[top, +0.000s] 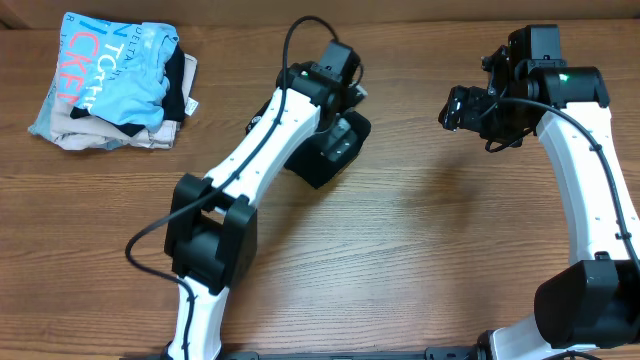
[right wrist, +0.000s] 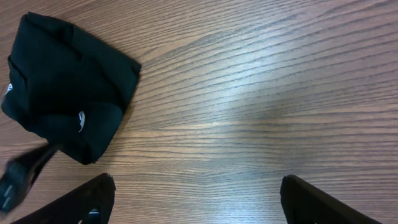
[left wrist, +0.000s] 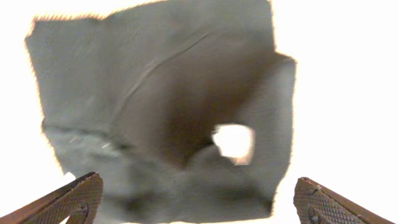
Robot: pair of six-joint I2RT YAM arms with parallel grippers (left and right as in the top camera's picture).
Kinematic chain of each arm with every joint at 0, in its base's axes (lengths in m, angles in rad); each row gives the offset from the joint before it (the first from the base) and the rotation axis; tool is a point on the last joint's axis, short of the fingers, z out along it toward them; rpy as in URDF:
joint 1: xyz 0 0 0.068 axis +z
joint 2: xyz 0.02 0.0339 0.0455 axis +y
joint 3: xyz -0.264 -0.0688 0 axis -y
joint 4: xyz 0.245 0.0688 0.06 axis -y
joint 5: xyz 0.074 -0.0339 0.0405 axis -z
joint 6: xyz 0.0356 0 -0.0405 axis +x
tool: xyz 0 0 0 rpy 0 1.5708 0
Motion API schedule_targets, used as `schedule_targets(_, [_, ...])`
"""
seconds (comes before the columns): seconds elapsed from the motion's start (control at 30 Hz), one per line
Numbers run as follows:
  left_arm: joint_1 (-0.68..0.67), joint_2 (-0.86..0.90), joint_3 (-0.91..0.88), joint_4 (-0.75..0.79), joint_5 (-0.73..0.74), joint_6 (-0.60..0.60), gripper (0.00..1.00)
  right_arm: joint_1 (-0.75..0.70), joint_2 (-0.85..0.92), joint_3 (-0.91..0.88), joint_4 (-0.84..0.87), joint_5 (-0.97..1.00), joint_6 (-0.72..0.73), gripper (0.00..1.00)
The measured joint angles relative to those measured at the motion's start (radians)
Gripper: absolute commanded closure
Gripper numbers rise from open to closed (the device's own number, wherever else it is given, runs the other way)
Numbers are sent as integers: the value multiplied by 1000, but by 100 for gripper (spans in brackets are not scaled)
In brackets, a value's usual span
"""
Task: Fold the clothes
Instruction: 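Grasp the folded black bundle with the left gripper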
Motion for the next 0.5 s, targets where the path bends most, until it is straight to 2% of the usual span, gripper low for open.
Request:
schedule_targets(0.13, [-18, -8, -3, 0, 82, 1, 0, 0, 0, 0, 0, 0, 0, 9])
schedule_targets(0.5, [-16, 69, -78, 98, 96, 1, 0, 0, 0, 0, -2, 0, 0, 9])
